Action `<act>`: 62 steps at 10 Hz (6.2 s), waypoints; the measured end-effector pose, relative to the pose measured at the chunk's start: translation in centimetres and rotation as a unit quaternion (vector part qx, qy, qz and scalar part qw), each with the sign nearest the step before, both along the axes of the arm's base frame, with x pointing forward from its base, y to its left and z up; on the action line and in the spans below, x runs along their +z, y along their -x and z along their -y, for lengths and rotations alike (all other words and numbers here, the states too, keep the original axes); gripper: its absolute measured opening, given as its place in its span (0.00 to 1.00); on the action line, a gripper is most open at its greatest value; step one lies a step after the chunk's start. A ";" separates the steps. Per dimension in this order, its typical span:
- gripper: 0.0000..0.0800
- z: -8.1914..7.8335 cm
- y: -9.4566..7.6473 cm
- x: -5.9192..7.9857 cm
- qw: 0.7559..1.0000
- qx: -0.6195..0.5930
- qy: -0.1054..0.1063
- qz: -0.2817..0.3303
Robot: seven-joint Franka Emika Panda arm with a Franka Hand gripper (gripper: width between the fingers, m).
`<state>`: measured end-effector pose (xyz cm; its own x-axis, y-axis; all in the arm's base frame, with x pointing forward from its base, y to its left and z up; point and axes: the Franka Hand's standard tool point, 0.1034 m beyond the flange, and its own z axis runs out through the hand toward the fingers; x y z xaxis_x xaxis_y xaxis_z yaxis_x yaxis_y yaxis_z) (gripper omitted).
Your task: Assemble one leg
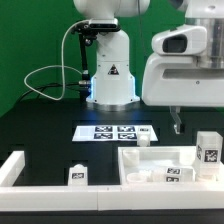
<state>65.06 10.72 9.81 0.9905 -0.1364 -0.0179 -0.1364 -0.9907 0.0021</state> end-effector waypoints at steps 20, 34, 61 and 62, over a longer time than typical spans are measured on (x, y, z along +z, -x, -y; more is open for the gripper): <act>0.68 0.6 1.0 -2.1 0.732 -0.676 -0.081 -0.018; 0.36 -0.8 1.5 -2.5 0.954 -0.295 -0.046 0.019; 0.36 -0.8 1.3 -2.8 0.925 -0.377 -0.040 0.029; 0.36 -0.8 1.4 -3.0 0.892 -0.449 -0.043 0.021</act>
Offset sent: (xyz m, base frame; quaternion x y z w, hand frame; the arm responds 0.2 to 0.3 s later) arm 0.0000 0.0000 0.0000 0.0000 0.0000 0.0650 0.9979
